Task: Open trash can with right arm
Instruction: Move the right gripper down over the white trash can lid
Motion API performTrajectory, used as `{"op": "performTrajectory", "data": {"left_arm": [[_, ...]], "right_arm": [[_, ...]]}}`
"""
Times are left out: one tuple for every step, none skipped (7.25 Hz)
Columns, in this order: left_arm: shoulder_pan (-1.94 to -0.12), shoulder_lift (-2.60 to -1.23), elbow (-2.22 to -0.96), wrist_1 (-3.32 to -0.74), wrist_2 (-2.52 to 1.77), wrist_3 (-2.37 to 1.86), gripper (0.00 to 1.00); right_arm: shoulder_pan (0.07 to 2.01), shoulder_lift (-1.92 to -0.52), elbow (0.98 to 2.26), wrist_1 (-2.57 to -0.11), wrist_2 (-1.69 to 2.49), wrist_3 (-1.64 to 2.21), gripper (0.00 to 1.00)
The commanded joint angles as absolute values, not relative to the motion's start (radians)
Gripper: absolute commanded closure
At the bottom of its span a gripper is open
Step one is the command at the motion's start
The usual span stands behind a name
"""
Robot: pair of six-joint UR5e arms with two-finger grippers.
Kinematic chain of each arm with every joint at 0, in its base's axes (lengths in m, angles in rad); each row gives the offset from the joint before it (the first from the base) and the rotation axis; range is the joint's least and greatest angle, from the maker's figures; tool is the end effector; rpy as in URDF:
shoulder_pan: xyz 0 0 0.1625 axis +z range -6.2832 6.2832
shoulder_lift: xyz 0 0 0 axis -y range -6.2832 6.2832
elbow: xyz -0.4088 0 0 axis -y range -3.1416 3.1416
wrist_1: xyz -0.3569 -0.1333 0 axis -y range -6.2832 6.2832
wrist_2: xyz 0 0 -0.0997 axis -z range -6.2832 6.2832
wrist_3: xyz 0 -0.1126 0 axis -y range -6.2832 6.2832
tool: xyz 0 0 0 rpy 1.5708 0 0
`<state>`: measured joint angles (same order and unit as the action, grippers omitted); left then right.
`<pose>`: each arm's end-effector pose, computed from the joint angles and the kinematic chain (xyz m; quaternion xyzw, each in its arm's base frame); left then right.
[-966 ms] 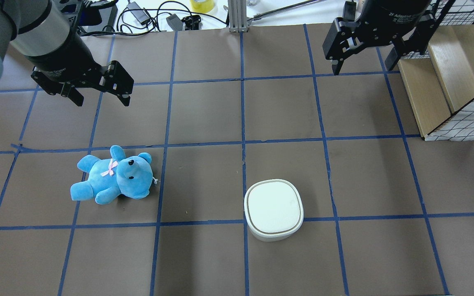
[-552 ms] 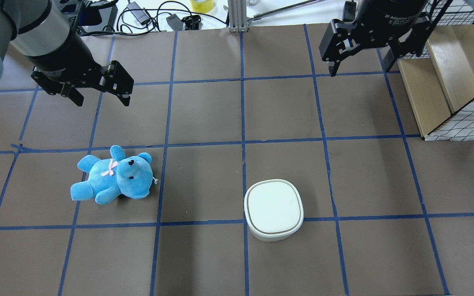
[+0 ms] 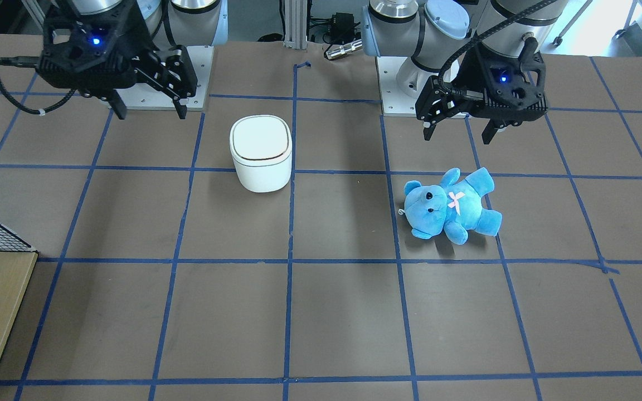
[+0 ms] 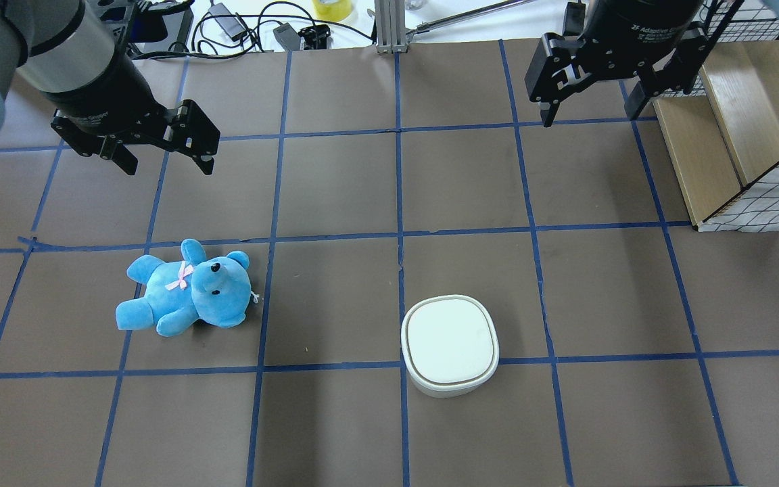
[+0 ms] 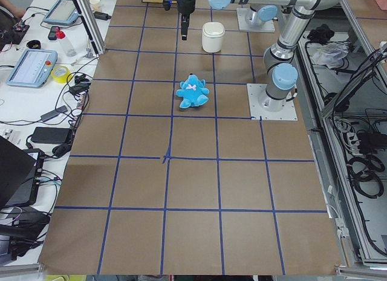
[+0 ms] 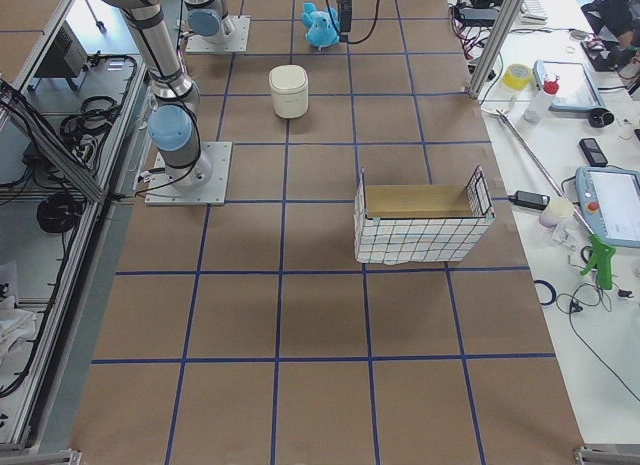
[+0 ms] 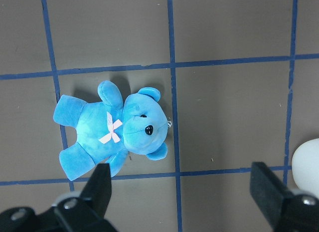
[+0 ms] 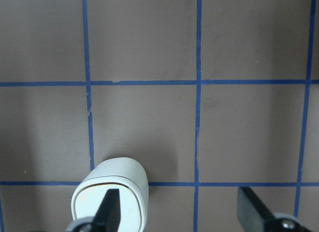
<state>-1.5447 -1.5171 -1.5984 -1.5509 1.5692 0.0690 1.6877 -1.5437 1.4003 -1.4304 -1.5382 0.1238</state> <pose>-0.1220 -0.4429 0.4721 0.0215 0.9995 -0.0230 0.0003 0.1902 -0.4452 0.5099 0.0034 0.9999 0.0005 0.0164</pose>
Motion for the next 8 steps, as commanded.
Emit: {"op": "performTrajectory", "data": {"left_arm": [[-1.545, -1.517, -1.598, -1.551, 1.569, 0.069, 0.0], [-1.545, -1.517, -1.598, -1.551, 1.569, 0.069, 0.0], [-1.545, -1.517, -1.598, -1.551, 1.569, 0.069, 0.0], [-1.545, -1.517, -1.598, -1.551, 1.569, 0.069, 0.0], [-1.545, -1.517, -1.598, -1.551, 1.569, 0.069, 0.0], [-1.545, -1.517, -1.598, -1.551, 1.569, 0.069, 0.0], [-1.545, -1.517, -1.598, -1.551, 1.569, 0.069, 0.0], [-1.545, -1.517, -1.598, -1.551, 1.569, 0.069, 0.0]], "right_arm": [[1.802, -1.531, 1.455, -1.434, -1.531, 0.274, 0.64], [1.845, -1.529, 1.507, -1.437, -1.525, 0.329, 0.84], [1.905, -1.532, 1.585, -1.497, -1.487, 0.421, 0.91], [1.949, -1.542, 1.658, -1.558, -1.5, 0.439, 0.94], [1.962, -1.545, 1.707, -1.575, -1.509, 0.448, 0.95], [1.965, -1.545, 1.765, -1.589, -1.505, 0.448, 0.96], [1.968, -1.545, 1.819, -1.617, -1.508, 0.448, 0.96], [1.971, -1.545, 1.874, -1.687, -1.528, 0.448, 0.96]]}}
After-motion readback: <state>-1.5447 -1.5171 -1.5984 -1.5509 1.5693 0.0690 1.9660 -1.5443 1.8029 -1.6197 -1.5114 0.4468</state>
